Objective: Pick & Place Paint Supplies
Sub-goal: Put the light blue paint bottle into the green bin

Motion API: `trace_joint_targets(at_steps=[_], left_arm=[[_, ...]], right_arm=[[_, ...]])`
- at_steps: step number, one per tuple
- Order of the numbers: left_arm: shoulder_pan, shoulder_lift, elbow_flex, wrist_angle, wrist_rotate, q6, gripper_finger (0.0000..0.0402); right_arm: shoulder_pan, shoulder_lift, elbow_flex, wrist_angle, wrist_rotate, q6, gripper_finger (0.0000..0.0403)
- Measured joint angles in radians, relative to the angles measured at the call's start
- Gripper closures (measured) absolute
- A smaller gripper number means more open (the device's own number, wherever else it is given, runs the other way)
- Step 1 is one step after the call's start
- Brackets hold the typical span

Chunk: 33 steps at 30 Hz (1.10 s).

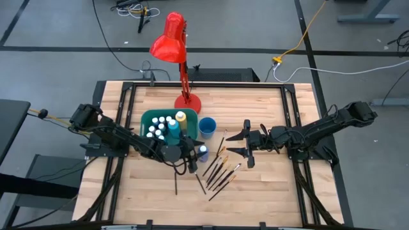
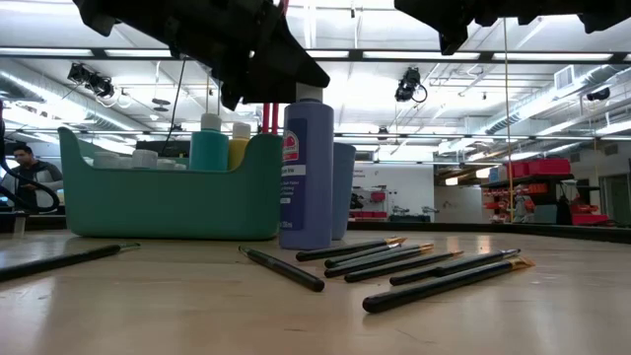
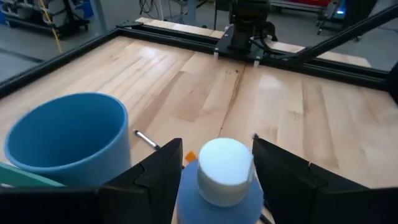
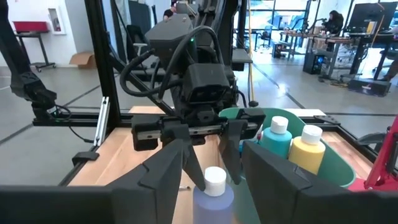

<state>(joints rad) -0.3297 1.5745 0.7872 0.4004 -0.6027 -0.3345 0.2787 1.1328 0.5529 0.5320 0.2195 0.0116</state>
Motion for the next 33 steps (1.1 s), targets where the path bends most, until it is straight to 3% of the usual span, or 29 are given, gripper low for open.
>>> trace_joint_targets(at_steps=[5, 18, 26, 33], left_arm=[[0.007, 0.000, 0.000, -0.016, 0.053, -0.030, 0.0195], [0.007, 0.051, 0.002, 0.026, 0.037, 0.003, 0.0199], [0.007, 0.051, 0.002, 0.031, 0.037, 0.028, 0.0268], [-0.013, 0.036, 0.000, 0.044, 0.049, 0.112, 0.0273]], right_arm=[[0.000, 0.000, 0.000, 0.000, 0.000, 0.010, 0.0224], [0.000, 0.000, 0.000, 0.006, 0.000, 0.010, 0.0224], [0.000, 0.001, 0.000, 0.006, 0.000, 0.010, 0.0224], [0.000, 0.001, 0.000, 0.005, 0.000, 0.021, 0.0224]])
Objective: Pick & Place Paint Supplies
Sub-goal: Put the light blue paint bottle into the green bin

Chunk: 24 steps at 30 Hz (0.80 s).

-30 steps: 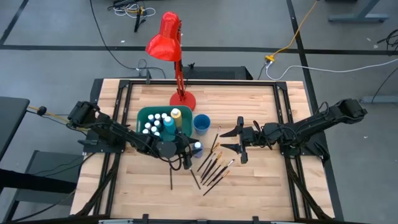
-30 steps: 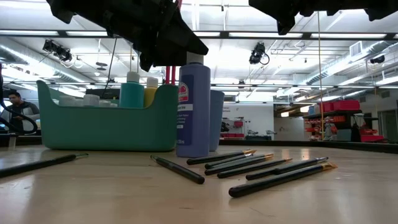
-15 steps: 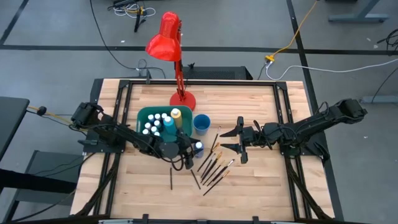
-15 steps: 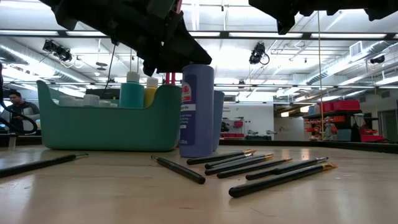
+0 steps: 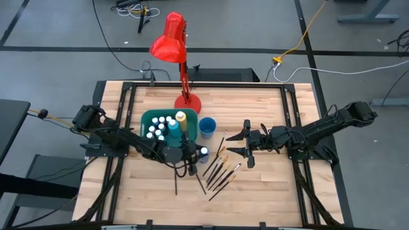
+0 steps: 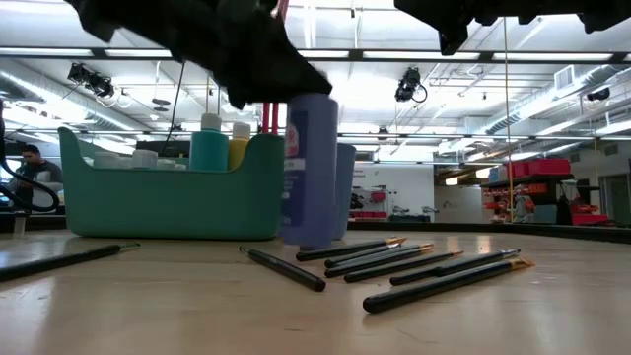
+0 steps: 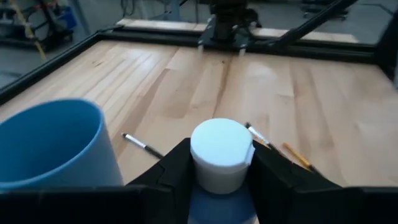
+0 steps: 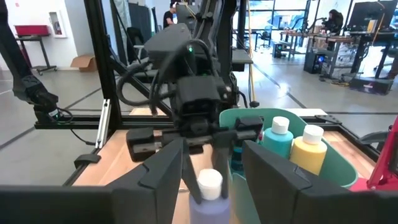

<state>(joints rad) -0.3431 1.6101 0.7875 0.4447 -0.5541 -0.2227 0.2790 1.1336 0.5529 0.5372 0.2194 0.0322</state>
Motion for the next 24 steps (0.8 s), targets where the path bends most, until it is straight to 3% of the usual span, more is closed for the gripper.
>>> trace_joint_targets(at_steps=[5, 14, 20, 24], left_arm=[[-0.026, -0.109, 0.009, -0.071, 0.004, 0.019, 0.0257], [-0.060, -0.403, 0.009, -0.379, -0.026, -0.005, 0.0270], [-0.083, -0.557, 0.010, -0.511, -0.032, 0.021, 0.0245], [-0.072, -0.599, 0.011, -0.626, -0.145, -0.010, 0.0263]], right_arm=[[0.000, 0.000, 0.000, -0.014, -0.001, 0.037, 0.0224], [0.000, 0.001, 0.000, -0.015, -0.001, 0.065, 0.0224], [-0.001, 0.011, 0.001, -0.007, 0.000, 0.065, 0.0224], [-0.001, 0.012, 0.000, 0.002, 0.007, 0.064, 0.0224]])
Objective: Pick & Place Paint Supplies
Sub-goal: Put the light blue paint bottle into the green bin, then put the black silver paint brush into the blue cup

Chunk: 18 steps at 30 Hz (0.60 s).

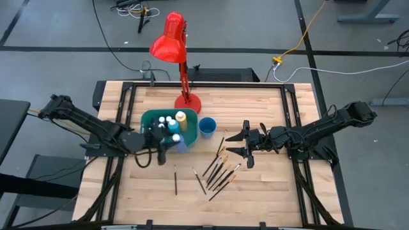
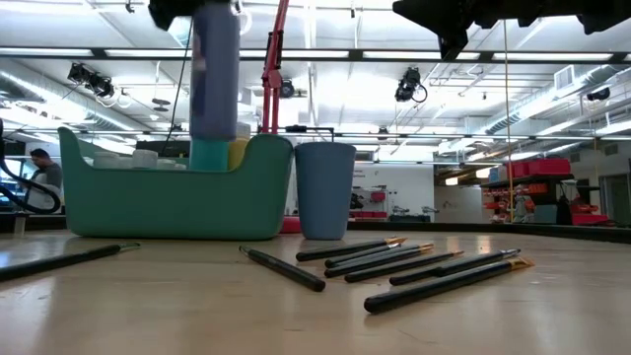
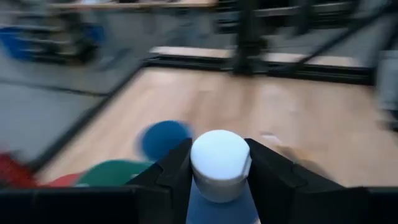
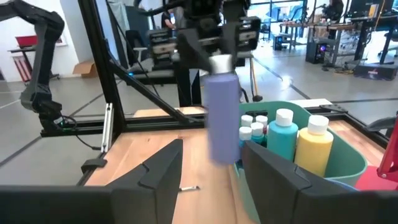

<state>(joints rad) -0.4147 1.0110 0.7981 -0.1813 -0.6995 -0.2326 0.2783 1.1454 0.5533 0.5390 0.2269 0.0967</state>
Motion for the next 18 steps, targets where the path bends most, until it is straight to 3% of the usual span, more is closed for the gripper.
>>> trace_joint_targets(at_steps=[4, 12, 18], left_arm=[[0.040, 0.019, -0.019, -0.048, -0.123, -0.060, 0.0269], [0.120, 0.154, -0.109, 0.050, -0.093, -0.184, 0.0244], [0.150, 0.253, -0.123, 0.122, -0.136, -0.238, 0.0275]], right_arm=[[0.000, 0.000, 0.000, -0.001, 0.005, 0.000, 0.0224], [0.000, 0.000, 0.000, -0.001, 0.030, 0.000, 0.0224], [0.000, 0.000, 0.000, -0.001, 0.046, 0.000, 0.0224]])
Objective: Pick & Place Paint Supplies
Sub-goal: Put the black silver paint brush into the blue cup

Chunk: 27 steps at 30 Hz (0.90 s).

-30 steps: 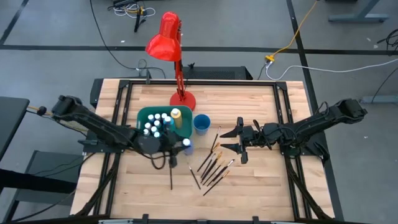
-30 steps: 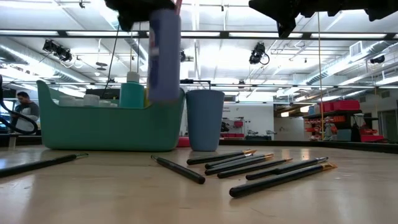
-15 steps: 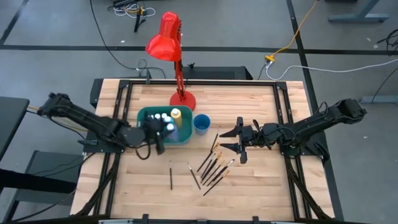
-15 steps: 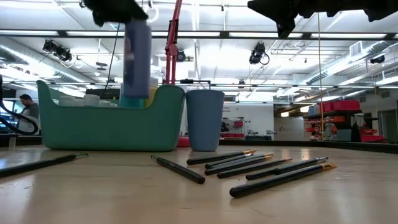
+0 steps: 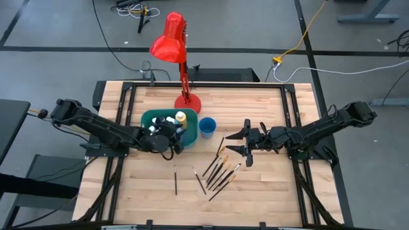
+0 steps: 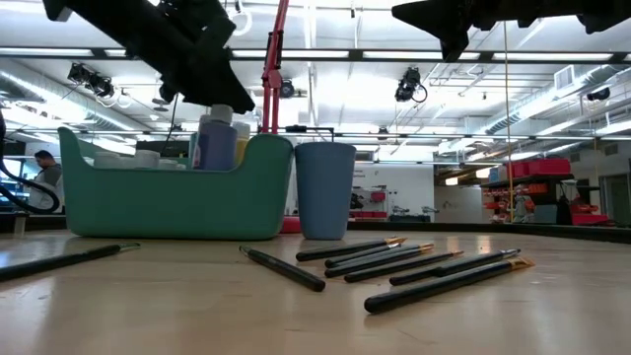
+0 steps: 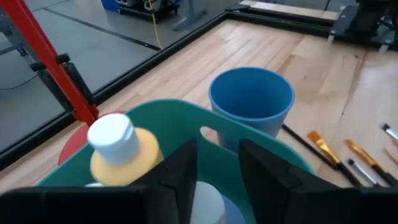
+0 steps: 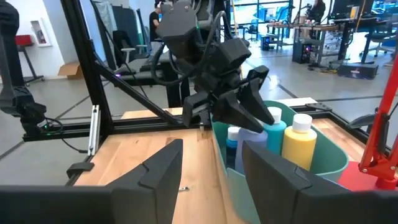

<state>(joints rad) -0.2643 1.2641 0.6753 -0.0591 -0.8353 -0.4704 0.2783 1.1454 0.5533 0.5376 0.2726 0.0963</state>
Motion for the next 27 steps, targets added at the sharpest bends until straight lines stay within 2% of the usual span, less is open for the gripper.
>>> trace_joint_targets(at_steps=[9, 24, 27], left_arm=[[0.002, 0.014, -0.002, 0.084, 0.024, 0.116, 0.0317], [-0.037, -0.109, -0.004, 0.102, 0.020, 0.221, 0.0319], [-0.063, -0.131, -0.004, 0.126, 0.020, 0.221, 0.0319]], right_arm=[[0.000, 0.000, 0.000, -0.010, 0.000, 0.000, 0.0224], [0.000, 0.000, 0.000, -0.037, 0.000, 0.042, 0.0224], [0.000, 0.000, 0.000, -0.037, 0.000, 0.001, 0.0224]])
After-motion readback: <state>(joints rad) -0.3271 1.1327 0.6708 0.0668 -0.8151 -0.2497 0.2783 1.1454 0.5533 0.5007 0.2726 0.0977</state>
